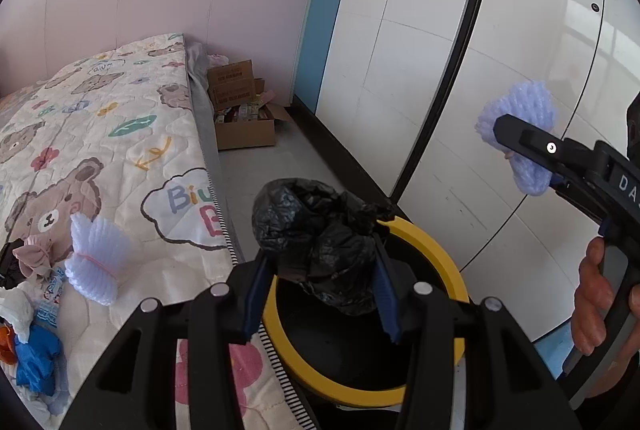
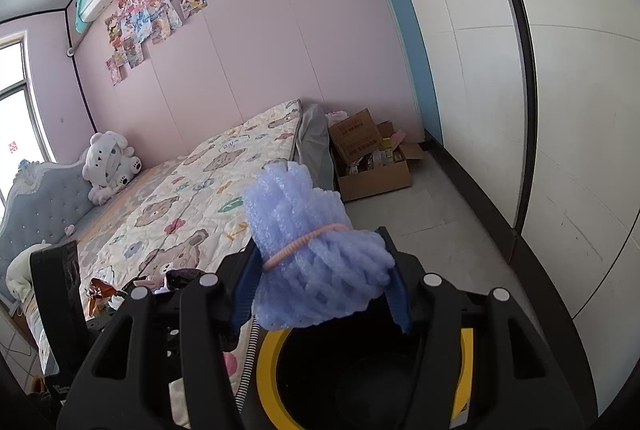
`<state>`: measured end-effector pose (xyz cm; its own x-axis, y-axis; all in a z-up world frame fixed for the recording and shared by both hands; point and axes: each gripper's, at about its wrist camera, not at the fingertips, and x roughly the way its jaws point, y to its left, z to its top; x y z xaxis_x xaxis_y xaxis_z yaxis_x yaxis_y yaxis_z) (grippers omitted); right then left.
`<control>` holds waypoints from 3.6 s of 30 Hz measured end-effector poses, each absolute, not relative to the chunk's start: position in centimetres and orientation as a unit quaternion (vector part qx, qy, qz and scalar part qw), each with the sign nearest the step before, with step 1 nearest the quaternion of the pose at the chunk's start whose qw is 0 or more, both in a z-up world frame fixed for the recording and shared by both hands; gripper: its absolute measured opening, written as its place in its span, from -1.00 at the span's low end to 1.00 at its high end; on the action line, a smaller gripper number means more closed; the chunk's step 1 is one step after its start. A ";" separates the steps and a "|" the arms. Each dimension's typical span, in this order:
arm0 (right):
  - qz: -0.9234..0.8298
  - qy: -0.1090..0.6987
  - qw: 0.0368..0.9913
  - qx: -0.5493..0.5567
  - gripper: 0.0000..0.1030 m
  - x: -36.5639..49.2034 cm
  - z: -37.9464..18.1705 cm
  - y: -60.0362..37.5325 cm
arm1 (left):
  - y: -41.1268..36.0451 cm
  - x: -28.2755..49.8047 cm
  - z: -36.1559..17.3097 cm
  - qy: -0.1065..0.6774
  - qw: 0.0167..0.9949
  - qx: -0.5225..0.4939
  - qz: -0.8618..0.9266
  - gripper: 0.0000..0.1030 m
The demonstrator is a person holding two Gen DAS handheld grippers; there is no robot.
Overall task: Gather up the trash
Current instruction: 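Open the left tool over the bin while the right tool drops the mesh net in, then move both tools back to the bed while the right tool grasps another mesh net, then grasp the orange snack wrapper with the left tool and lift it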
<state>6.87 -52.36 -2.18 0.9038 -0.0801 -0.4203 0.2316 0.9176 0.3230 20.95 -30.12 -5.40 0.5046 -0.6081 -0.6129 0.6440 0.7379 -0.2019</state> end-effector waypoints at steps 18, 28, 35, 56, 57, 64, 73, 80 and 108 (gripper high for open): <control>-0.096 0.215 0.948 0.214 0.29 8.1 -4.2 -54.0 | -32.0 21.4 -7.6 0.358 0.854 0.027 -0.376 0.08; -0.135 0.186 0.951 0.205 0.43 5.2 -2.3 -54.2 | -30.3 20.3 -5.6 0.331 0.874 0.018 -0.356 0.73; -0.139 0.185 0.952 0.201 0.50 3.6 -1.7 -53.2 | -27.9 20.0 -4.2 0.329 0.885 0.011 -0.330 0.79; -0.076 0.198 0.964 0.160 0.67 5.7 1.4 -44.5 | -16.2 20.8 -0.7 0.307 0.923 -0.012 -0.231 0.85; -0.071 0.200 0.965 0.157 0.69 6.1 1.6 -43.9 | -15.5 20.9 -0.7 0.306 0.925 -0.011 -0.224 0.85; -0.041 0.206 0.968 0.137 0.78 8.6 2.5 -39.9 | -10.1 22.0 -0.2 0.300 0.938 -0.012 -0.170 0.85; -0.011 0.218 0.971 0.099 0.84 11.8 2.3 -34.7 | -3.2 24.5 -0.2 0.298 0.950 -0.005 -0.092 0.85; 0.017 0.235 0.969 0.072 0.85 14.9 1.1 -31.0 | 1.4 26.8 -1.0 0.312 0.949 -0.016 -0.046 0.85; 0.026 0.360 0.933 0.014 0.85 30.3 -10.3 -24.4 | 9.2 36.1 -8.3 0.377 0.925 -0.020 0.042 0.85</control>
<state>30.27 -24.41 -10.28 0.7399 0.0596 -0.6701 -0.0389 0.9982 0.0459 36.07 9.18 -8.30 0.7123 0.0631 -0.6991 -0.0932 0.9956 -0.0051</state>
